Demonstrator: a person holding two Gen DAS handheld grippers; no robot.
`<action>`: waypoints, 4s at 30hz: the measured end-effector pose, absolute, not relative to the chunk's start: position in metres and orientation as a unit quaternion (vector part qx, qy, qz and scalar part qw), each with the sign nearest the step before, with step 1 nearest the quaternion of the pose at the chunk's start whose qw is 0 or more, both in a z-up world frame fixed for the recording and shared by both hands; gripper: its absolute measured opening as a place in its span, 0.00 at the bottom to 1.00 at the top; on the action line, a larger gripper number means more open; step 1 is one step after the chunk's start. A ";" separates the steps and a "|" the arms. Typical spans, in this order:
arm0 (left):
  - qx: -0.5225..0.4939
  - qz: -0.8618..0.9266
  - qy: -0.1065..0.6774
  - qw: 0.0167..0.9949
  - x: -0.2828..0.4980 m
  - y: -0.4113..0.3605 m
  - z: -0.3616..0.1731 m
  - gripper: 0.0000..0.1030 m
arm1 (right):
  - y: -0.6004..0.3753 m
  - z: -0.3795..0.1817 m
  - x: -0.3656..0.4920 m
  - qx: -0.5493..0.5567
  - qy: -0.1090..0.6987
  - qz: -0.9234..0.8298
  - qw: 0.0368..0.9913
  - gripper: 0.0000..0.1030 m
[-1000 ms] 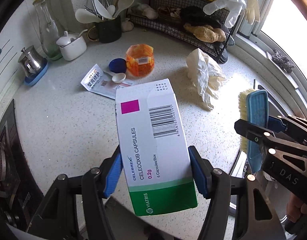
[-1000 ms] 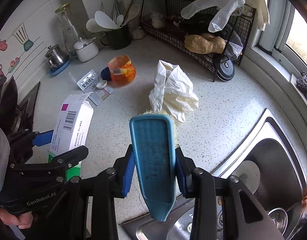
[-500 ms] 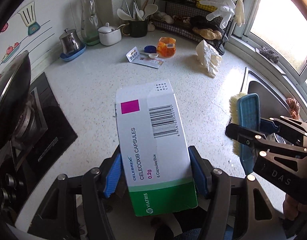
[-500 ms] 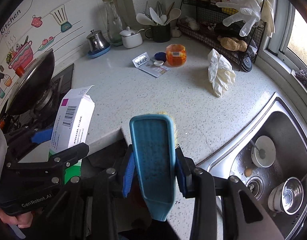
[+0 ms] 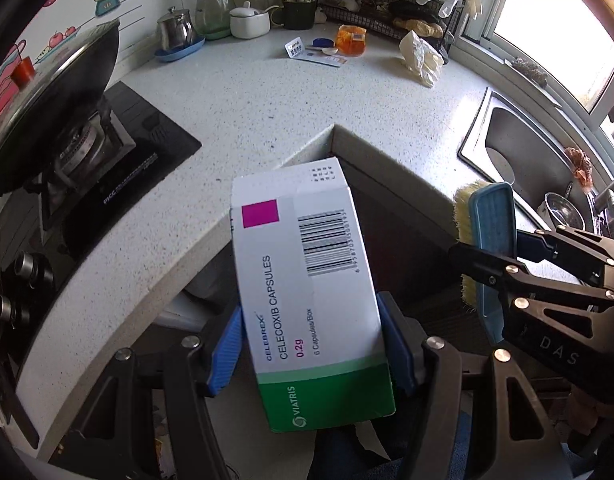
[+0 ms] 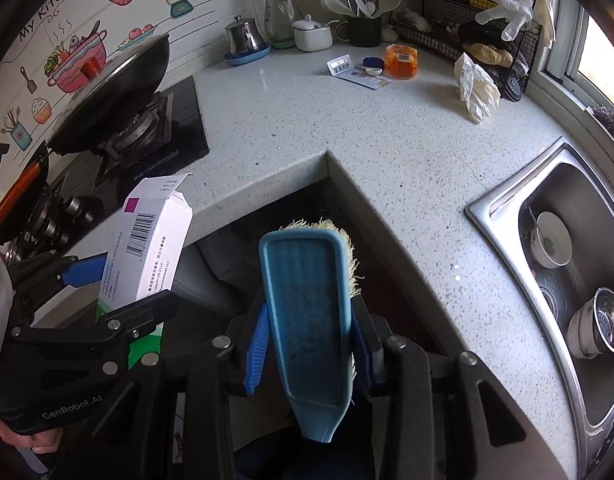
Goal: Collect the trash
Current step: 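Carry the Celecoxib box and scrub brush down toward the red bin, then open the left tool over the bin while the right drops the brush in, then raise both tools back up to the counter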
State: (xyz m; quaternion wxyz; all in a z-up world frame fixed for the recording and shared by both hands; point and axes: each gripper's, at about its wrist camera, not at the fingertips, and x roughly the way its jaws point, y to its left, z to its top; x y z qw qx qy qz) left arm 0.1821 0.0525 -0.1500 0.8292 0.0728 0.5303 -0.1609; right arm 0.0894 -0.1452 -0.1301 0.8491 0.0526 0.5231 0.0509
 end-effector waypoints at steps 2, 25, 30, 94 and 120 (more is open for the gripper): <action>0.074 -0.161 0.538 0.824 0.176 0.056 -0.160 0.59 | -0.142 -0.139 0.085 0.052 0.529 0.051 0.845 0.34; 0.085 -0.159 0.625 0.760 0.199 0.044 -0.387 0.59 | -0.148 -0.348 0.123 0.075 0.594 0.026 0.801 0.34; 0.060 -0.173 0.643 0.743 0.212 0.036 -0.449 0.59 | -0.158 -0.408 0.142 0.075 0.607 0.019 0.791 0.34; 0.068 -0.148 0.671 0.723 0.238 0.066 -0.555 0.80 | -0.128 -0.531 0.168 0.030 0.647 0.069 0.758 0.34; 0.080 -0.116 0.615 0.776 0.206 0.080 -0.421 0.80 | -0.119 -0.423 0.145 0.005 0.619 0.056 0.783 0.62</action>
